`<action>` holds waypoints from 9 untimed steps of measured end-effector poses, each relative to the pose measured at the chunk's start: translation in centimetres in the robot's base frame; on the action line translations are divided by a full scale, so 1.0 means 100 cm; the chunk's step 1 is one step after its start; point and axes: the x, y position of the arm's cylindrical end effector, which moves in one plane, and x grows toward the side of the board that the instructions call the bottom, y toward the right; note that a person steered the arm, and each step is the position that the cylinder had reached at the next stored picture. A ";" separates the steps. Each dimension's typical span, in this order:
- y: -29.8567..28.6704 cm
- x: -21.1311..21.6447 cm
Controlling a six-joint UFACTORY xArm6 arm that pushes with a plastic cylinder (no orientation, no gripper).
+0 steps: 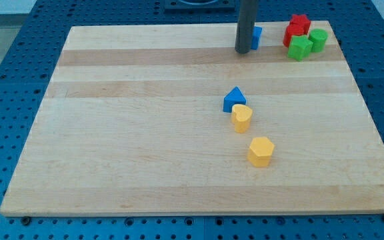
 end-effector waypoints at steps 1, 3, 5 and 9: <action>-0.007 -0.009; -0.002 -0.033; 0.016 -0.033; 0.030 -0.030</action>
